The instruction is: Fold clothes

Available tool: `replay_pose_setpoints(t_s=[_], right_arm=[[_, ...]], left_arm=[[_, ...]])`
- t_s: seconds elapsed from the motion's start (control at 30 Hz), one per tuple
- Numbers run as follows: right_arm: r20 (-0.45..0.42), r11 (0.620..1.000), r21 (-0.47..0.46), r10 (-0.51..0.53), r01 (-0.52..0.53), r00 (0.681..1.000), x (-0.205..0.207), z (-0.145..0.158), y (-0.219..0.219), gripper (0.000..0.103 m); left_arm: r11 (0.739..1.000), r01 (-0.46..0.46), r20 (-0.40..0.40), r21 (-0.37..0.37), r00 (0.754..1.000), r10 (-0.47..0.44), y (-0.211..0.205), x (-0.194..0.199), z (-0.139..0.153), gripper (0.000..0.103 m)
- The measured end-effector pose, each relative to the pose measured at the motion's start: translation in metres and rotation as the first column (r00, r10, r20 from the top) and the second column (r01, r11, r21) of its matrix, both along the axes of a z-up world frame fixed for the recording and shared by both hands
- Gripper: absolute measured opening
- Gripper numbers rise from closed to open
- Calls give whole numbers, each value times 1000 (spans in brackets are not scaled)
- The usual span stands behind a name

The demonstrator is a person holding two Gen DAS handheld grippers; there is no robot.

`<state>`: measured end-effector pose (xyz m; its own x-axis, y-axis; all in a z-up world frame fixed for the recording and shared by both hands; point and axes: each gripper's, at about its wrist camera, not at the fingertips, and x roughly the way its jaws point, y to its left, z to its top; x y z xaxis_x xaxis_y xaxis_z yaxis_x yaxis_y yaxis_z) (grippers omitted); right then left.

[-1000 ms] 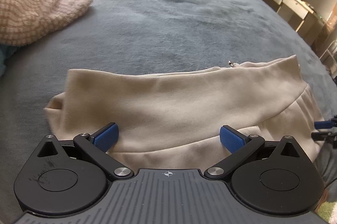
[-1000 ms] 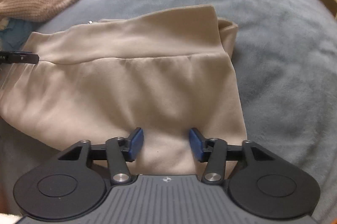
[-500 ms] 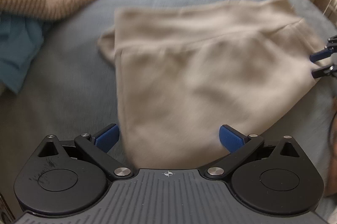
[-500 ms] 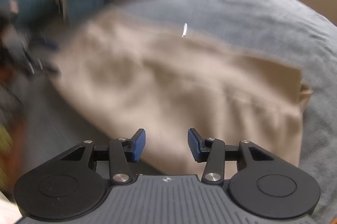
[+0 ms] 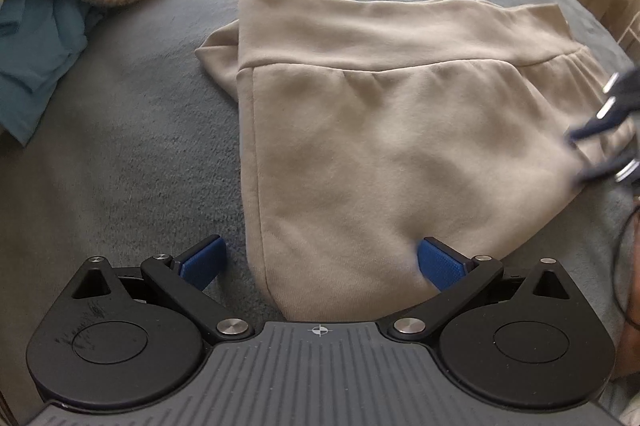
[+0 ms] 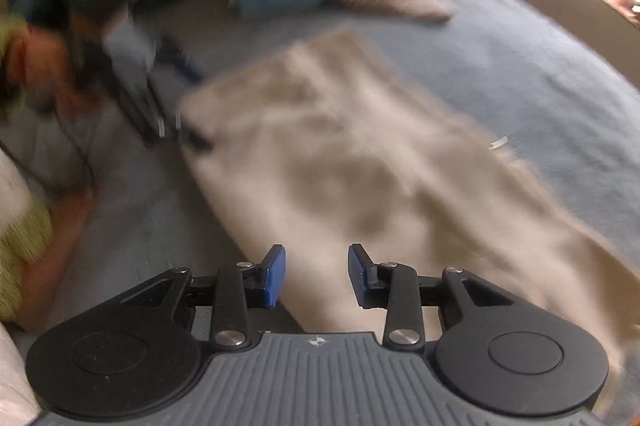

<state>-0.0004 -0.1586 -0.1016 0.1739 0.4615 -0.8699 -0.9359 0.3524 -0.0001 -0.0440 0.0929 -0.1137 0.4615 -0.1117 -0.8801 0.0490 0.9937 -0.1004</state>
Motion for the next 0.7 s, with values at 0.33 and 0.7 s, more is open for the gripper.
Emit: replay_pose_setpoints(t_s=[0.33, 0.7], right_arm=[[-29, 992, 105, 66, -63, 997, -4, 29, 35, 31], [-39, 983, 96, 158, -154, 987, -20, 19, 90, 23]], left_arm=[[994, -107, 25, -1, 994, 107, 30, -11, 17, 102], [962, -272, 47, -27, 961, 273, 66, -2, 21, 99]])
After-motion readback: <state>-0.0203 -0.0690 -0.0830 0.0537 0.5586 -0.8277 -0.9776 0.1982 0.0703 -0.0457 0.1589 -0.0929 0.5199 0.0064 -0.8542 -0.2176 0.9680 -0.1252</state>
